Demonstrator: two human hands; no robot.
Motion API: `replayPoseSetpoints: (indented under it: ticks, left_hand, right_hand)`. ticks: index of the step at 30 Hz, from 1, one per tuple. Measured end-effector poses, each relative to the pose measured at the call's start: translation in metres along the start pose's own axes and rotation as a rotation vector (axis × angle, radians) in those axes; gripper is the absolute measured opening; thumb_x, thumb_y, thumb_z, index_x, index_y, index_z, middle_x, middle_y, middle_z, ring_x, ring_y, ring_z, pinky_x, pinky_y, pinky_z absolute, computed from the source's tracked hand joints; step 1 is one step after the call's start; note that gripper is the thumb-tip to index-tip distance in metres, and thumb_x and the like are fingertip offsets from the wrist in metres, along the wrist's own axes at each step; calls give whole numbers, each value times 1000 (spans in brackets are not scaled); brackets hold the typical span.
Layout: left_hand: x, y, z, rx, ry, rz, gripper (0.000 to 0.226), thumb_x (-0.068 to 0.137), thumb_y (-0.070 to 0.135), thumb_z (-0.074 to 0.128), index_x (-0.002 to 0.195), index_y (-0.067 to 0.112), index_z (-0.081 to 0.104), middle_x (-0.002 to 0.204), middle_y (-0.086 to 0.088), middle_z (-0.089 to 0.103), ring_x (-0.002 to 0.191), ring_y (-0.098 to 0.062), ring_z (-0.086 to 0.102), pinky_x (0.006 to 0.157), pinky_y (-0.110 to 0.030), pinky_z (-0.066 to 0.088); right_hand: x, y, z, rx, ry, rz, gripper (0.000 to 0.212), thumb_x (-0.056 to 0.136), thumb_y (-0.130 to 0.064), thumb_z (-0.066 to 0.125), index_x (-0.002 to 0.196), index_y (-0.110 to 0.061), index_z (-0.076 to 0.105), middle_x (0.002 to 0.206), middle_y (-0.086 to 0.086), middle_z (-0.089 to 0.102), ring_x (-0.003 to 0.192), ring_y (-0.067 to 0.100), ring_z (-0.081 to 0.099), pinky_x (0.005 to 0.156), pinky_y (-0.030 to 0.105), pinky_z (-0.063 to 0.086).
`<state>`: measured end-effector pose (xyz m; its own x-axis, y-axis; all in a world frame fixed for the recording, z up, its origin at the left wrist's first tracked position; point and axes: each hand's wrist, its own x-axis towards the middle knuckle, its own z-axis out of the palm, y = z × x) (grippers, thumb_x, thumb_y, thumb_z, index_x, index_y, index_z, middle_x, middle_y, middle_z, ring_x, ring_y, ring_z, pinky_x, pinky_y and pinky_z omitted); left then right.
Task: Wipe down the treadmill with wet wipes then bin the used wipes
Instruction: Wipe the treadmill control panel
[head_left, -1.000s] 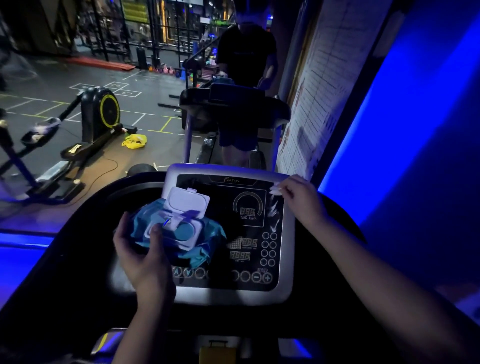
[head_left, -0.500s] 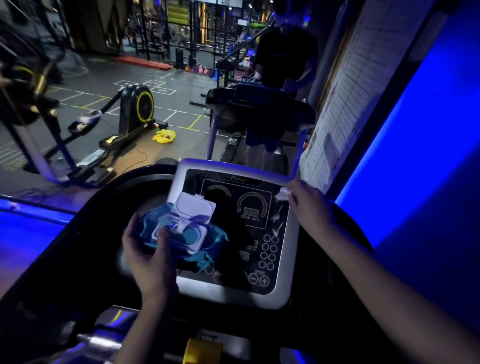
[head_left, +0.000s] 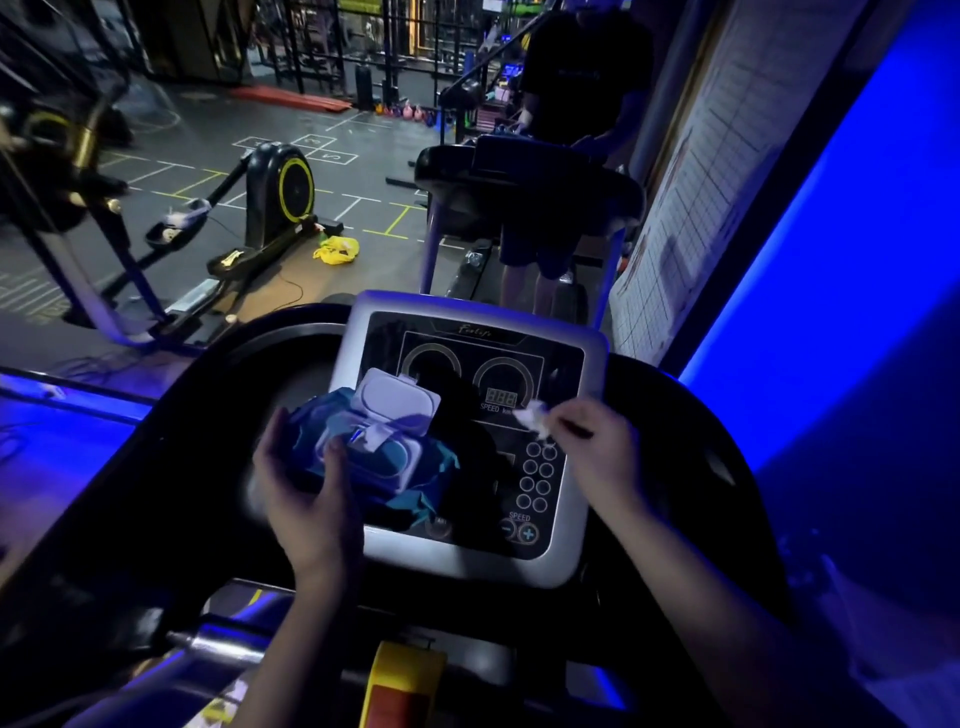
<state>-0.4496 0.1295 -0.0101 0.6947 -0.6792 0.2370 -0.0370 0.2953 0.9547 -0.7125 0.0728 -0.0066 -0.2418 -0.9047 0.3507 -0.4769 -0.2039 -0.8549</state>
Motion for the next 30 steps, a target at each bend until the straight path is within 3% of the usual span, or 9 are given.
replayPoseSetpoints:
  ticks: [2,4,8,11,14,18,21,28,30]
  left_hand:
    - [-3,0,1,-2,-14,-12,55,99,1,69,150,8,49,144,-8,58,126,-11,61,111,-23,47]
    - [-5,1,3,3,-29,-19,55,99,2,68,151,9,49,146,-9,58,130,-17,59,114,-28,46]
    - [-3,8,4,-19,-25,-23,54,100,1,67,150,10,50,140,-3,58,115,3,61,109,-19,46]
    - [1,7,3,-23,-22,-29,54,100,2,68,150,11,50,140,-1,59,122,-6,61,111,-23,47]
    - [6,4,-1,-29,-19,-31,53,100,3,68,150,13,50,141,-3,59,130,-21,60,114,-32,47]
    - [12,5,-4,-47,-10,-13,53,100,3,67,149,12,50,142,-7,59,125,-15,60,111,-24,47]
    - [15,2,-6,-36,-12,-7,53,100,1,67,150,10,50,139,-4,58,122,-10,58,107,-16,46]
    - [23,-2,-5,-66,-20,-34,53,100,5,69,149,16,51,138,1,59,121,-6,60,111,-26,47]
    - [25,0,-6,-74,-17,-21,53,100,5,69,148,17,51,136,4,59,118,0,60,108,-20,46]
  right_hand:
    - [17,-5,-14,-6,77,21,13,85,-19,81,89,-14,70,82,-9,73,78,3,70,73,20,52]
    - [26,2,-24,-262,60,-74,12,88,-19,77,94,-21,67,90,-7,74,83,13,72,73,30,56]
    - [1,17,-11,-561,-21,-295,10,86,-12,73,91,-19,67,97,2,71,82,28,71,63,38,56]
    - [-21,18,10,-519,38,-268,5,89,-25,70,89,-24,65,92,-1,68,70,23,69,55,34,51]
    - [-31,14,31,-276,37,-122,11,88,-16,76,90,-22,67,89,-8,70,76,17,72,65,32,58]
    - [-14,-3,21,80,228,99,11,85,-23,80,89,-27,71,80,-12,73,78,4,70,73,24,53]
    - [20,-9,0,12,239,8,9,89,-20,75,94,-26,75,87,-12,75,84,3,71,81,26,56]
    - [30,-2,6,-390,73,-289,25,84,-2,74,103,-18,77,99,1,70,85,16,71,79,34,58]
    - [4,4,16,-385,19,-313,28,82,-1,77,103,-20,77,99,-5,70,89,8,70,82,24,57]
